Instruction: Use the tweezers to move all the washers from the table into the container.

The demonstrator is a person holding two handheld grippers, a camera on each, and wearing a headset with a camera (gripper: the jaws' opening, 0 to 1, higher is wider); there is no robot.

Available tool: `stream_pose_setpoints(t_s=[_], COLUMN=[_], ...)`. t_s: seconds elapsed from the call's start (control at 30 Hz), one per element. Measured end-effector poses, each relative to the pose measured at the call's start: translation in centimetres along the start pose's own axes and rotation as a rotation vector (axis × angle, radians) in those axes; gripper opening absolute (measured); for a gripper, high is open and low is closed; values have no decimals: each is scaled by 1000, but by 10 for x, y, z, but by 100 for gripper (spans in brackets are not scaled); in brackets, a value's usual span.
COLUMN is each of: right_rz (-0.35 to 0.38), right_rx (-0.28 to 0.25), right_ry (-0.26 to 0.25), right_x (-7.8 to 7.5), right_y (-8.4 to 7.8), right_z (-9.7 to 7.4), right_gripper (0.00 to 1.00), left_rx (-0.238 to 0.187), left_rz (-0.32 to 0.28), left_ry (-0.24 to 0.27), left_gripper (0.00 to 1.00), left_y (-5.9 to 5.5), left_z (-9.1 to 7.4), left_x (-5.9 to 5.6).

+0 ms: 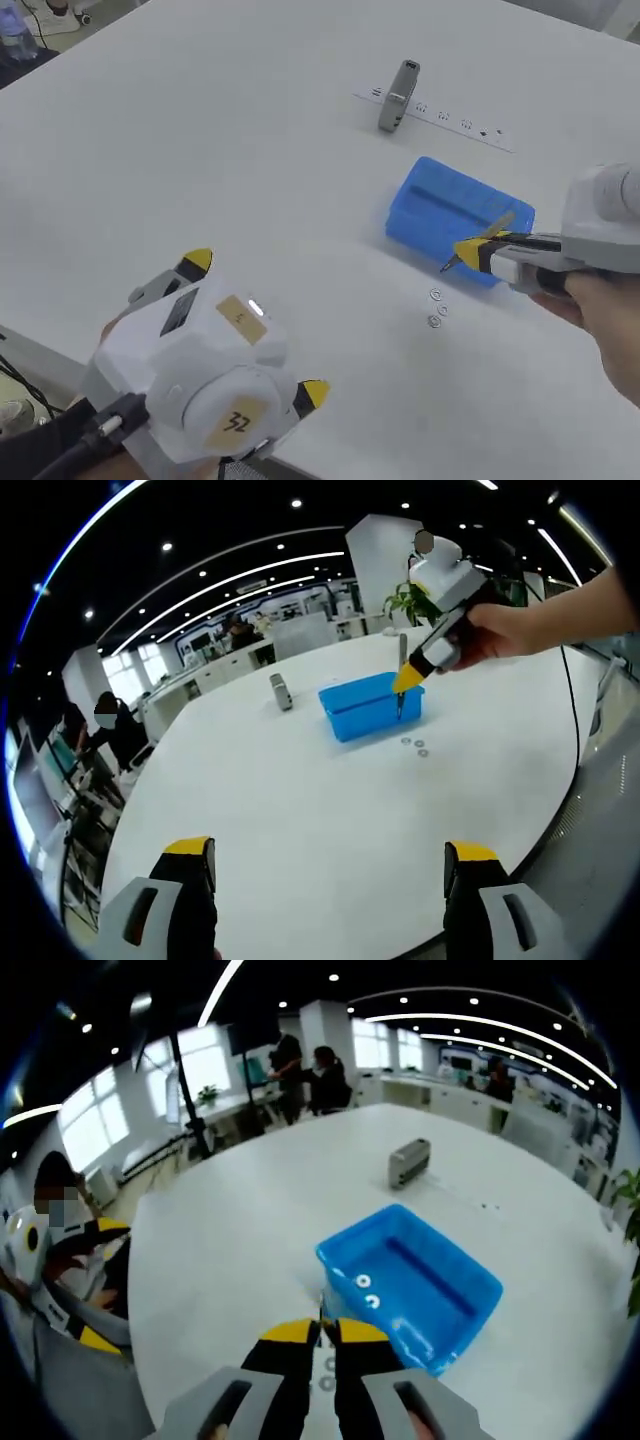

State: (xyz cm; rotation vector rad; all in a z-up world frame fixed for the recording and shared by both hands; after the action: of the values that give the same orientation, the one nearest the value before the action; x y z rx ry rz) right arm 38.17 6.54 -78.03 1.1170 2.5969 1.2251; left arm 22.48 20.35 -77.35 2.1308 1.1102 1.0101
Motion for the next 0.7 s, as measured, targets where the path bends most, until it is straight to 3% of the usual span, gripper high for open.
stream_pose_setpoints(t_s=[0.33, 0.7], right_rz=[-6, -14], right_rx=[55, 61], right_ry=[-24, -37], right_x=[-8, -15], right_y=[-17, -21], right_z=[13, 19], right_gripper=[3, 3], left_rx=[1, 4], left_rz=[1, 2], left_ry=[0, -1], left_gripper=[97, 97], left_y=[0, 0], left_z=[0, 0], left_x=[0, 0])
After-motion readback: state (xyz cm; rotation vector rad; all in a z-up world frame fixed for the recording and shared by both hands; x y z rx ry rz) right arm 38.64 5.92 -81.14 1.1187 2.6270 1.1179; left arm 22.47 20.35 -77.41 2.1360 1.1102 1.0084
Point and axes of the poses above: the centre of the closed fingertips' face, and the gripper's own axes: z roughly forward along the fingers, x roughly to its left, y roughly out of its top, the point moved 1 cm from there along -z, roughly backward along the fingers, and after that the axes turned 11 degrees about z, right-handed, at the moved point
